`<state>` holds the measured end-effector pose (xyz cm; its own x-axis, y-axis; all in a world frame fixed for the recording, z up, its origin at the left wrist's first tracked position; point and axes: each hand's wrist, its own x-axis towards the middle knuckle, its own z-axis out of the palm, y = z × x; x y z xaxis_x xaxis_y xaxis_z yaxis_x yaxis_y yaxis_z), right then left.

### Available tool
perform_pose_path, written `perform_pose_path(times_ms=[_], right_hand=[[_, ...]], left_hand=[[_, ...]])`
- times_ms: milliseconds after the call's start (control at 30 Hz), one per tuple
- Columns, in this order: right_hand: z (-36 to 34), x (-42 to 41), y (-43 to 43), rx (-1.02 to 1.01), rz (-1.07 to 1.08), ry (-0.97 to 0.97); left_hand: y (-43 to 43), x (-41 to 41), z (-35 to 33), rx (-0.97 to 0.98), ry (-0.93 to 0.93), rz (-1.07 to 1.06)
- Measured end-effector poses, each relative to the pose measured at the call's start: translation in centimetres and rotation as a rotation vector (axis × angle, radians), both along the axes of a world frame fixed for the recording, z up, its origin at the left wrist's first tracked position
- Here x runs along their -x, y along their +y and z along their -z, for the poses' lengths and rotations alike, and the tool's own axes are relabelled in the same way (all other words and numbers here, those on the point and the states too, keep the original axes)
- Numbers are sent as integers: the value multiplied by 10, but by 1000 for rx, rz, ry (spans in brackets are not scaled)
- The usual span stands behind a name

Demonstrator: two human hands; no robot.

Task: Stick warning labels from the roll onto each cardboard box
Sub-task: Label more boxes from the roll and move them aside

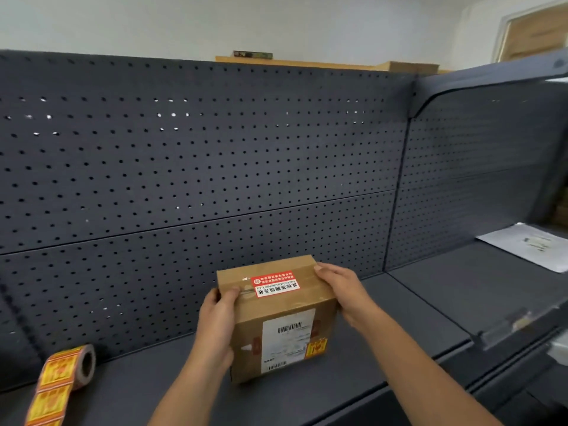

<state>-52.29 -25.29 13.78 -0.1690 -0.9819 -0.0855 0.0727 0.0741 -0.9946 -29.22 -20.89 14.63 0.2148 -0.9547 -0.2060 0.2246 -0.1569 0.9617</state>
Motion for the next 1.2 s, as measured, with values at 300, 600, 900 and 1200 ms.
perform_pose_path(times_ms=[300, 600, 900, 1200], right_hand=[[-5, 87, -26, 15, 143, 44], [-5, 170, -68, 25, 244, 44], [-5, 222, -102, 42, 283, 102], [8, 245, -125, 40, 284, 126]], left_hand=[[-42, 90, 7, -14, 67, 57], [-100, 175, 27, -52, 27, 110], [-145, 226, 32, -57, -95, 206], [-156, 239, 47, -63, -174, 241]])
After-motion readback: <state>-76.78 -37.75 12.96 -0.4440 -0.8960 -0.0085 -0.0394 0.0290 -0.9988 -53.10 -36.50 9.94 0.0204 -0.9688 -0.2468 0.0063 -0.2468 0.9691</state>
